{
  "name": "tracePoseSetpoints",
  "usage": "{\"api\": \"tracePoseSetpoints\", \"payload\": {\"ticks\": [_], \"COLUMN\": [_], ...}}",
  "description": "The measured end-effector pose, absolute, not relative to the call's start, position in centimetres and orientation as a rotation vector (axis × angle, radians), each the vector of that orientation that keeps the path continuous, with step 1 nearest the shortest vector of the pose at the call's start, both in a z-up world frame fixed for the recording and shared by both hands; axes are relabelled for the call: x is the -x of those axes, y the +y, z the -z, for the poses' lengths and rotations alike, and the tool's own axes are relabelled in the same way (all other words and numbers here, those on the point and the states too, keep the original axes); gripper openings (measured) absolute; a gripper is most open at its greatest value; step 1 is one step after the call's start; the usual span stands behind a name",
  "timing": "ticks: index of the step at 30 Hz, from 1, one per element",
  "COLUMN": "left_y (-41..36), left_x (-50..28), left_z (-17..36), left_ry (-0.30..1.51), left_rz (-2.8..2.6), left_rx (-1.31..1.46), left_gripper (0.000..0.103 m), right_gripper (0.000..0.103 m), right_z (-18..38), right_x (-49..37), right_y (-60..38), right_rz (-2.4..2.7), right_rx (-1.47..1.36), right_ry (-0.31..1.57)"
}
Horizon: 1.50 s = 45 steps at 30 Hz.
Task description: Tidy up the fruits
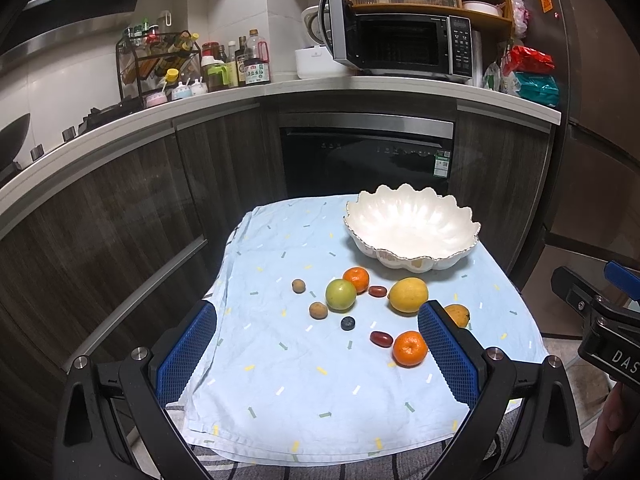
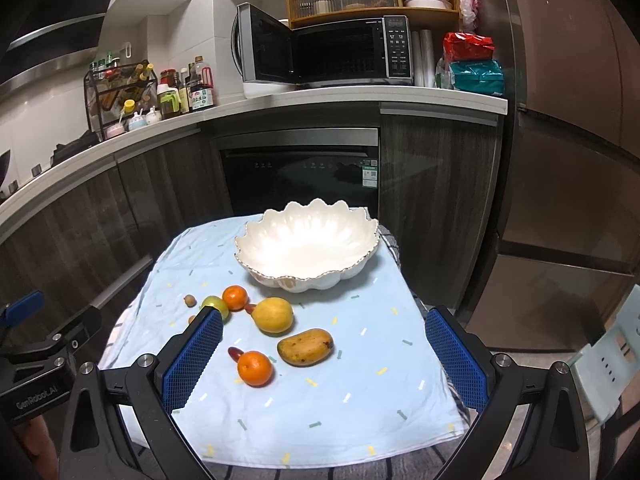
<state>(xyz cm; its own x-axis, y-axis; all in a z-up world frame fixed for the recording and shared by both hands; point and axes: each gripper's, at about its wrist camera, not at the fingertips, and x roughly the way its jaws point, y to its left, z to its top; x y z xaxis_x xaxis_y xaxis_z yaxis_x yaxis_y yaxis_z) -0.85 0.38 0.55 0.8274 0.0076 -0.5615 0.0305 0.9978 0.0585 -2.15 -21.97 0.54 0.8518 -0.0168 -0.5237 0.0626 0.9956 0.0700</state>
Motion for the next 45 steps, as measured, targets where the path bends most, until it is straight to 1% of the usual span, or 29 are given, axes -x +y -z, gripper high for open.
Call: {"api": "tracePoseSetpoints", "payload": {"ticks": [45], "left_y": [0.4], "left_x": [0.2], "left_z": [0.5], "left_ry": [0.627], "left_rz": [-0.004], "left_rx": [-0.069], "left_gripper": [0.103], "right_gripper": [0.103], "right_z": [0.0], "right_x": [1.4], "right_y": [-21.7], "right_rz": [0.038], "right_rx": [-0.095], "right_ry": [0.573]}}
